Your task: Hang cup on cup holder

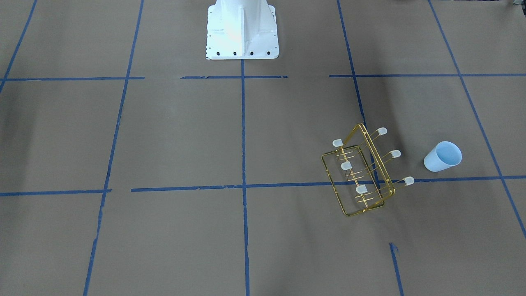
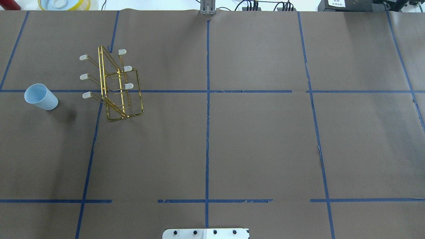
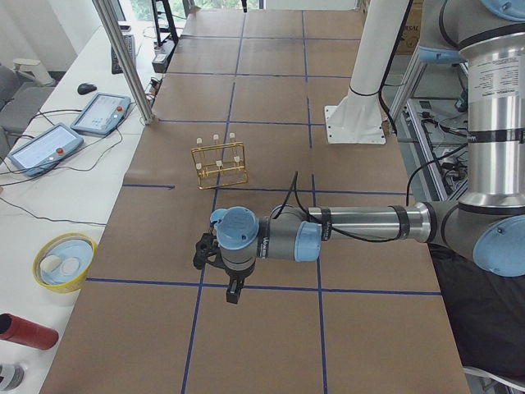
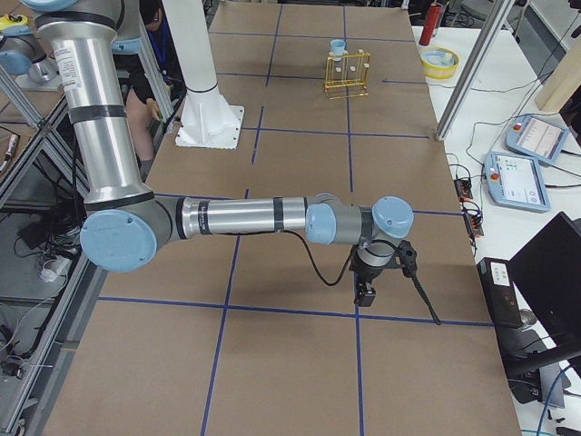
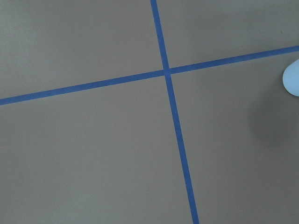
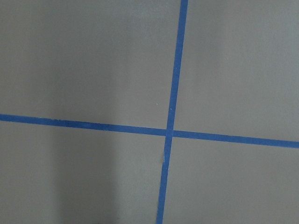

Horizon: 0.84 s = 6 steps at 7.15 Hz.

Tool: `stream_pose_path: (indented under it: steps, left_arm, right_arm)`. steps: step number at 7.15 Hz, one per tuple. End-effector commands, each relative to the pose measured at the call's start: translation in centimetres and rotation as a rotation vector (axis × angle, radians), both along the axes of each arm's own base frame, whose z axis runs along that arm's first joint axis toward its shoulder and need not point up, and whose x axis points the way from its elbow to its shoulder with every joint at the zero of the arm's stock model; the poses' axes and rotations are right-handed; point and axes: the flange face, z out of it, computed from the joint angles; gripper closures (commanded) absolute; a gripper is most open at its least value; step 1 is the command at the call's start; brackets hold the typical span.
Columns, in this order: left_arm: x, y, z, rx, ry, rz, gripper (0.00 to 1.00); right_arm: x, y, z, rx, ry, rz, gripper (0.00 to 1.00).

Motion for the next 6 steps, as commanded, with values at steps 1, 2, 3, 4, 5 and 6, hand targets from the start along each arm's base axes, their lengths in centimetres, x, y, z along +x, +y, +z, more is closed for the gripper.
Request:
stream_pose_path:
  steps: [1, 2, 3, 4, 5, 6]
  left_arm:
    - [0.01, -0.17, -0.25, 0.002, 0.003, -0.003, 0.0]
    - [0.02, -0.16, -0.18, 0.001, 0.003, -0.004, 0.0]
    - [0.08, -0.16, -0.1, -0.001, 0.003, -0.002, 0.0]
    - [0.08, -0.25, -0.26, 0.004, 0.003, -0.002, 0.0]
    - [0.08, -0.38, -0.24, 0.013, 0.003, -0.003, 0.0]
    - [0.07, -0.46, -0.33, 0.015, 0.003, -0.004, 0.0]
  right_arm:
    - [0.0, 0.0, 0.0, 0.0, 0.0, 0.0, 0.0]
    - [0.0, 0.0, 0.0, 0.0, 0.0, 0.0, 0.0]
    - [0.0, 0.0, 0.0, 0.0, 0.0, 0.0, 0.0]
    - [0.0, 0.0, 0.0, 0.0, 0.0, 0.0, 0.0]
    - [0.0, 0.0, 0.0, 0.0, 0.0, 0.0, 0.0]
    - [0.0, 0.0, 0.0, 0.0, 0.0, 0.0, 0.0]
